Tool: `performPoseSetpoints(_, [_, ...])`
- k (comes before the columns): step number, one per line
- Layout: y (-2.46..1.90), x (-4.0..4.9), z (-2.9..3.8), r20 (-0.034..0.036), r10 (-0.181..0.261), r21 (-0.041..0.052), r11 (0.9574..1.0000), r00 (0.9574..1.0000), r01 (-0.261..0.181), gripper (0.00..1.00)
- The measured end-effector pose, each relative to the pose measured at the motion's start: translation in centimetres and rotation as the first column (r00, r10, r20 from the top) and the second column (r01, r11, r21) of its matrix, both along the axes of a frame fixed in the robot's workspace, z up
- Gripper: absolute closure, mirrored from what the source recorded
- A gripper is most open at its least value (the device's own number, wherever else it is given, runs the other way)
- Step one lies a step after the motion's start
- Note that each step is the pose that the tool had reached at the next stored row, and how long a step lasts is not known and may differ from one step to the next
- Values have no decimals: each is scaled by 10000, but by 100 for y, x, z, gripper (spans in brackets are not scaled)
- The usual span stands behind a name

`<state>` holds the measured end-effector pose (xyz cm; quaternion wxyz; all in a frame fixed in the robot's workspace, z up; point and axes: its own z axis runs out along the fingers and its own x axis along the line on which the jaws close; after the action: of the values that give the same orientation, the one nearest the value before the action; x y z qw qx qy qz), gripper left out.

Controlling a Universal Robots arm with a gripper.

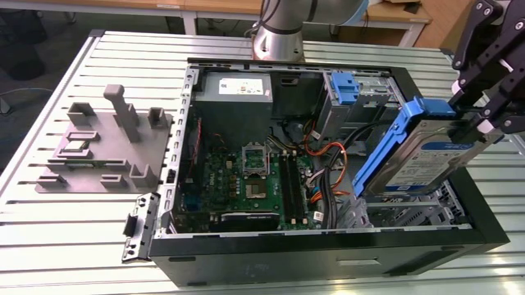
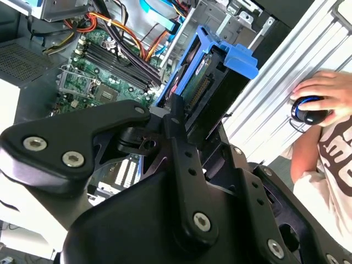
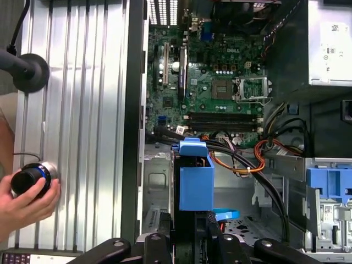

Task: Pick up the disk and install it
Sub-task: 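Pick up the disk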

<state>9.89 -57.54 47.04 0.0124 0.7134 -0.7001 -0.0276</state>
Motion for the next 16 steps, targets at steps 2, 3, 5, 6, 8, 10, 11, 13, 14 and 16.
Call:
performPoseSetpoints(2, [-1,23,-3,0,78,3,10000,10000,-78,65])
performPoseSetpoints(3, [-1,36,-3,0,96,3,10000,10000,-96,65])
performPoseSetpoints(5, [0,42,-3,0,96,1,10000,10000,-96,65])
performPoseSetpoints(6, [-1,45,-3,-1,96,2,10000,10000,-96,65])
performPoseSetpoints(8, [-1,59,-3,0,97,2,10000,10000,-97,65])
performPoseSetpoints(10, [-1,65,-3,0,97,3,10000,10000,-97,65])
performPoseSetpoints(11, [-1,65,-3,0,96,2,10000,10000,-96,65])
performPoseSetpoints(13, [-1,65,-2,0,96,1,10000,10000,-96,65])
performPoseSetpoints(14, [-1,69,-3,0,97,1,10000,10000,-97,65])
performPoseSetpoints(16, [-2,87,-3,0,98,1,10000,10000,-98,65])
